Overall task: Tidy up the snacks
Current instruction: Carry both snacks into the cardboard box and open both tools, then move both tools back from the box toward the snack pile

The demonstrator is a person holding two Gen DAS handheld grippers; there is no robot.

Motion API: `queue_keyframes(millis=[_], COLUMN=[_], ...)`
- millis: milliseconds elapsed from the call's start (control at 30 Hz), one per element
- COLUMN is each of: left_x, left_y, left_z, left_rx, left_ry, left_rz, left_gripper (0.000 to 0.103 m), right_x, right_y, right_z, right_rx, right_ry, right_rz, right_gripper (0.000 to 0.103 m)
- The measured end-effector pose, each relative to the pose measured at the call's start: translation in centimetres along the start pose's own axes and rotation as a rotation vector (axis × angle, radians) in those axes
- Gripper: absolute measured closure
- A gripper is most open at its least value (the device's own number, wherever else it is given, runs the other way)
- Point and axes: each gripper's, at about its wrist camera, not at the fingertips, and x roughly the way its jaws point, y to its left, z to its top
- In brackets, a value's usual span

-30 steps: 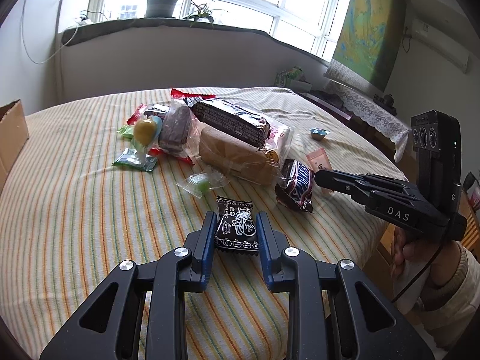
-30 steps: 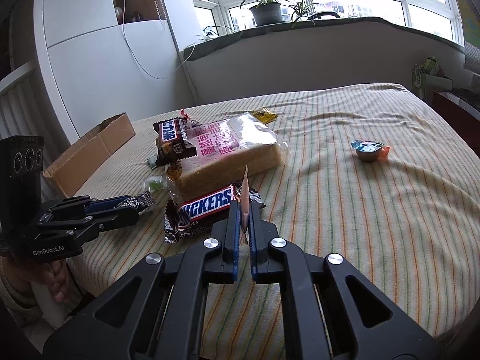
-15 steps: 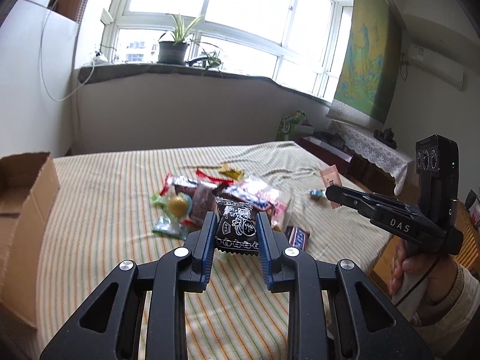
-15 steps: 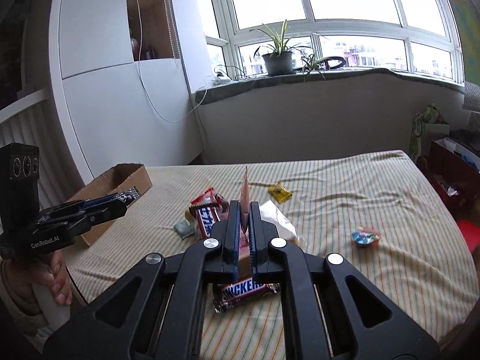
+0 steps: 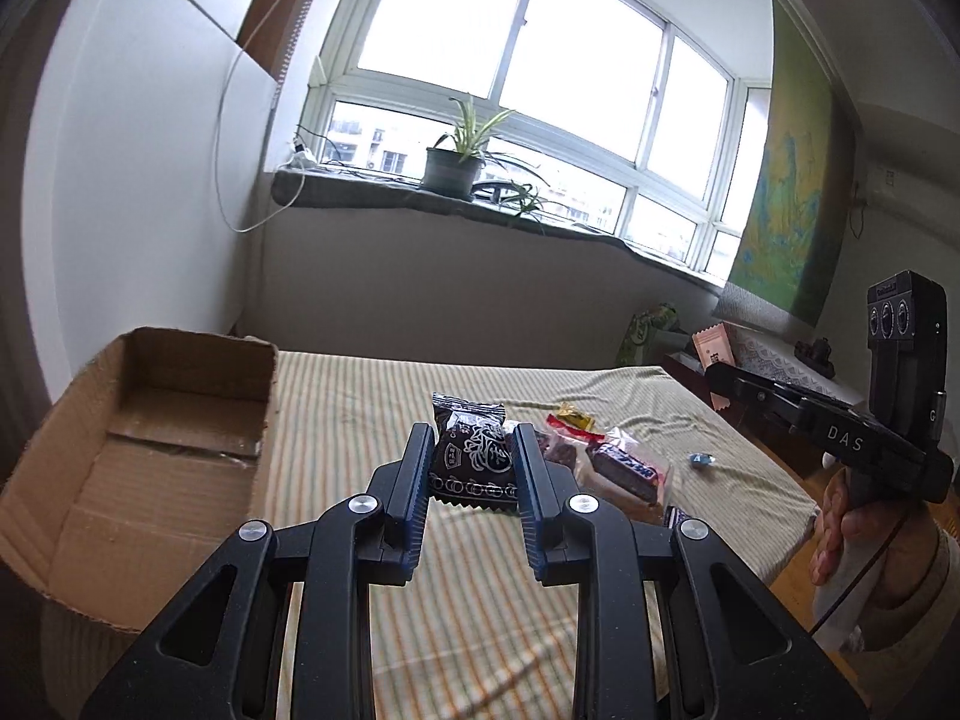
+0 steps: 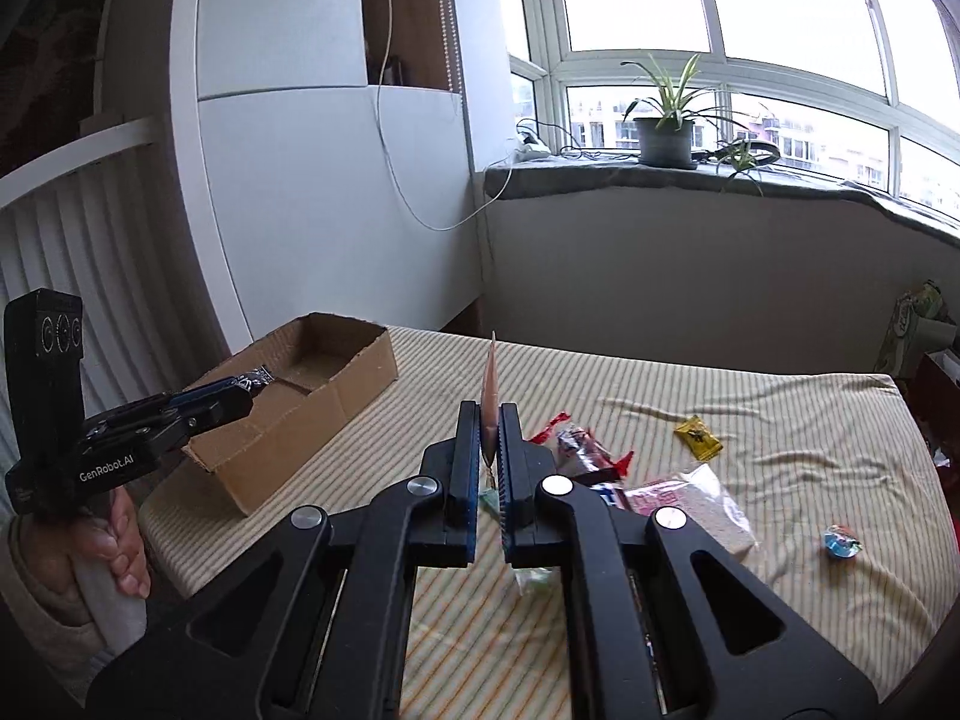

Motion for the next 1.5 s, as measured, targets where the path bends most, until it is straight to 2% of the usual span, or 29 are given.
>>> queue_keyframes(millis=[267,433,633,833,900,967,1000,1033,1067,1233,1267,1367,1500], left_x=[-4.4,-6.8,-6.9,-5.3,-4.8,-4.2,-3.9,-3.8,-3.9,-5.2,-5.5,-6.5,-8.0], left_y=[7.3,10.9,12.5,13.4,14.0,14.4,14.5,14.6,14.6,14.8,14.8,14.6,14.2], left_z=[-1.3,-1.6,-0.8,-1.2,-1.6,-1.9,-2.0,-2.1,-2.2,-2.3,-2.3,-1.9,-1.7], left_rx=[-0.071,-0.088,-0.094,-0.108,-0.121,-0.137,-0.145,-0.151,-0.153,-0.188,-0.192,-0.194,-0.194], left_ry=[-0.044,-0.058,-0.068,-0.04,-0.022,-0.002,0.01,0.016,0.013,-0.002,-0.006,-0.02,-0.032], left_rz=[0.175,0.295,0.316,0.307,0.31,0.317,0.325,0.337,0.35,0.375,0.381,0.397,0.423], left_gripper=[0.078,0.078,0.078,0.078,0.078,0.073,0.058,0.048,0.037,0.035,0.035,0.032,0.03], right_x=[7.2,9.8,10.9,13.6,15.5,16.2,16.0,15.7,15.3,13.6,13.1,12.1,11.4], right_y=[10.3,15.5,17.5,18.2,18.6,18.3,18.0,17.7,17.4,16.8,16.8,17.2,17.9], right_z=[0.6,1.4,2.6,2.1,1.5,0.7,0.5,0.4,0.3,0.0,-0.1,-0.1,-0.1], right_rx=[-0.103,-0.159,-0.172,-0.18,-0.196,-0.197,-0.188,-0.18,-0.176,-0.183,-0.184,-0.176,-0.155], right_ry=[0.073,0.079,0.06,0.102,0.17,0.185,0.174,0.161,0.147,0.109,0.094,0.05,0.067], right_rz=[0.199,0.292,0.322,0.336,0.342,0.309,0.301,0.298,0.293,0.271,0.263,0.251,0.297], right_gripper=[0.098,0.098,0.098,0.098,0.091,0.068,0.06,0.047,0.039,0.036,0.028,0.016,0.016])
